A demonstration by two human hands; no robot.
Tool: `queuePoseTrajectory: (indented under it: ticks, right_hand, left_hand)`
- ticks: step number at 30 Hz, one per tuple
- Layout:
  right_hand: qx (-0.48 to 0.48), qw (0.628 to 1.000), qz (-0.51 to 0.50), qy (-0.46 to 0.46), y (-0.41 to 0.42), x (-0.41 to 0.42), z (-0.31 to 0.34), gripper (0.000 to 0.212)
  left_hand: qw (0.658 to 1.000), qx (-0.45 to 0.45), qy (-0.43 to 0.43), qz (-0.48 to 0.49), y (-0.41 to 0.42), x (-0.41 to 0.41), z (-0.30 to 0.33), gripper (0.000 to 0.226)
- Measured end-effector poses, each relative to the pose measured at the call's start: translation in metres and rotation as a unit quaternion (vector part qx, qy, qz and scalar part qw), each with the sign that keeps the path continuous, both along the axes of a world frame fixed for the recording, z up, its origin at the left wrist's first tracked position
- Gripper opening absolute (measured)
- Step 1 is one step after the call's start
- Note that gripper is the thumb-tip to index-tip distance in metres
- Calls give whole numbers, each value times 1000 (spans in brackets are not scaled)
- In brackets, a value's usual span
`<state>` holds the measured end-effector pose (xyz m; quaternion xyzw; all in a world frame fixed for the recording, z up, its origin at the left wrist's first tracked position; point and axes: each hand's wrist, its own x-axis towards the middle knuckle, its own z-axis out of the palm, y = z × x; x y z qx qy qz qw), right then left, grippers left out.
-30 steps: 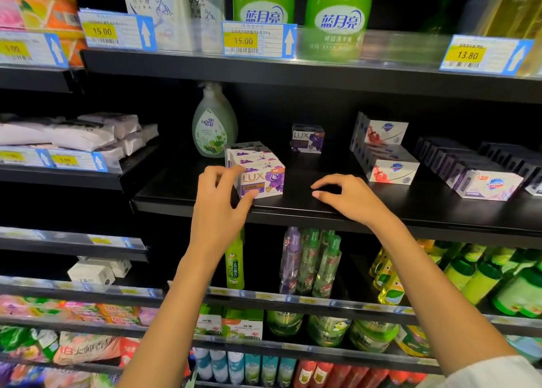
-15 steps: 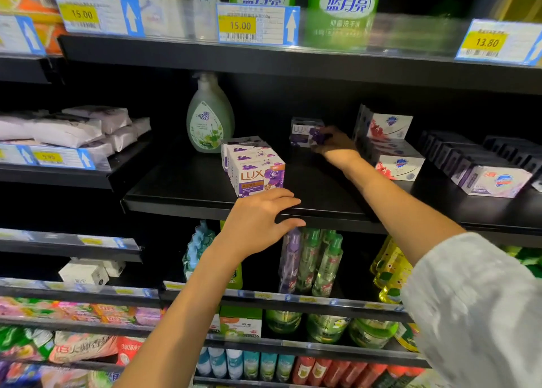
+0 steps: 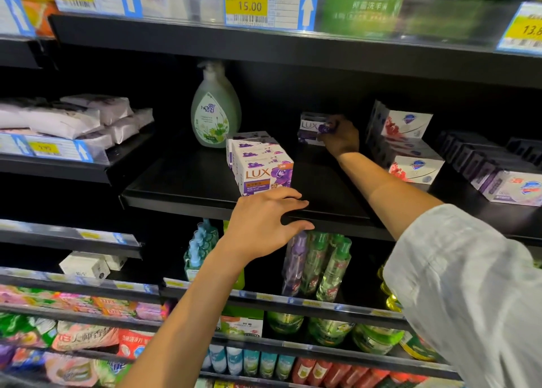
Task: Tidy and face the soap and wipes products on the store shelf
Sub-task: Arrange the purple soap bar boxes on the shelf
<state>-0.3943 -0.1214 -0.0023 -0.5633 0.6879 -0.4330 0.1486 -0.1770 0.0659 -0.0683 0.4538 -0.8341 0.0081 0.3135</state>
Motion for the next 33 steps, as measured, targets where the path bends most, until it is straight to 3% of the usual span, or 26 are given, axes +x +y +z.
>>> queuePoseTrajectory:
  ticks: [5,12,17,22,26,33]
  right_hand:
    - [3,1000,-12,-24,-2,1,-5,65]
    - [14,999,-9,-51,2,0,-9,54]
    - [-14,974,17,-225,29,-9,-10,36]
    - [-36,907,107,-406,95,-11,4,26]
    - [-33,884,130,-447,142,-23,13,23]
    - [-16,893,157,-421,186,-53,3,13]
  left_hand:
    - [1000,8,-4,5,0,-1,2,51]
    - [1000,5,3,6,3,-1,3,50]
    - [1000,0,21,10,6,-2,3,48]
    - [999,-13,38,7,5,-3,-1,46]
    - [1000,-3,29,1,6,-3,3,47]
    - [1000,22,9,-8,7,-3,7,48]
